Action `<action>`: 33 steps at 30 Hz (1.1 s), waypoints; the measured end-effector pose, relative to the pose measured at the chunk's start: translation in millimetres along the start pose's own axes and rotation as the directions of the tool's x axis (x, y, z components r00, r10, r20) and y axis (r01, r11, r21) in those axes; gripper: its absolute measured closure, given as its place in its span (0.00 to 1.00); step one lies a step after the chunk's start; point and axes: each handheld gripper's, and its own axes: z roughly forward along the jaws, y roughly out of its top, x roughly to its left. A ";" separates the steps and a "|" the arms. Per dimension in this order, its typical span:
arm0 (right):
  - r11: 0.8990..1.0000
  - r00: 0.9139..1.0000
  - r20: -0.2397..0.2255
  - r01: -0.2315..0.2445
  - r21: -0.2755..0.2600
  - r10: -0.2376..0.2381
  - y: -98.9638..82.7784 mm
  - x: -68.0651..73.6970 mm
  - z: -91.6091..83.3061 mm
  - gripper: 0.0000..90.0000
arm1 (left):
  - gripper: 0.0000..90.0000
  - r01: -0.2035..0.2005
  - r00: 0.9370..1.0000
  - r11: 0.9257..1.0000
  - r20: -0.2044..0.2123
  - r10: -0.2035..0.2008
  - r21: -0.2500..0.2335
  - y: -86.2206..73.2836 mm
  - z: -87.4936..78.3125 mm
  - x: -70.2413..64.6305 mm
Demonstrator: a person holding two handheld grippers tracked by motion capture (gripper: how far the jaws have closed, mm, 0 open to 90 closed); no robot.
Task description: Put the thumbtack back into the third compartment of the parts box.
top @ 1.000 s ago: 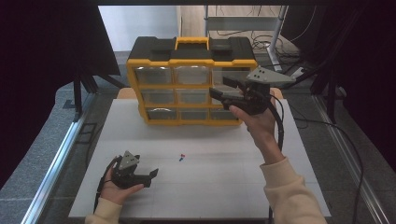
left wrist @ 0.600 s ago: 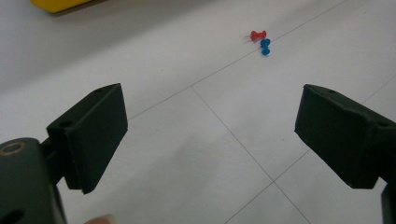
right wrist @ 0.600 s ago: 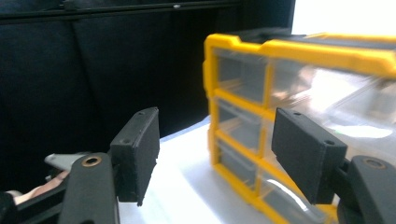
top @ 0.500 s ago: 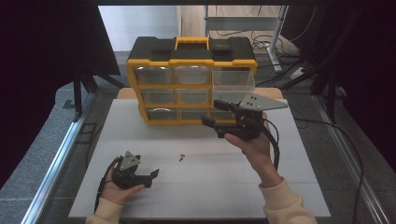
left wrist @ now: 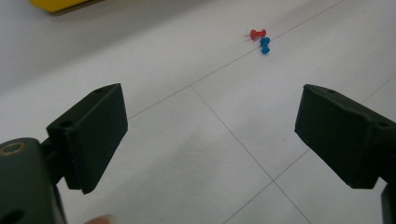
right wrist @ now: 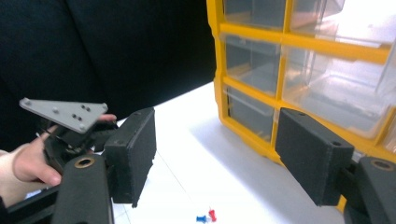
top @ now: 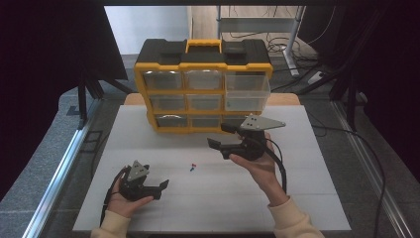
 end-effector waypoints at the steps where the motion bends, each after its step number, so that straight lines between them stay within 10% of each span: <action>1: 1.000 1.000 0.004 0.001 0.009 -0.001 -1.8 -0.3 1.9 0.33 | 0.11 0.000 1.000 1.000 0.000 0.000 0.000 0.0 0.1 0.1; 33: 0.962 0.999 0.028 -0.045 0.268 0.038 -71.4 -18.9 73.8 0.34 | 0.11 -0.006 1.000 1.000 0.007 0.006 -0.002 1.3 0.6 -1.5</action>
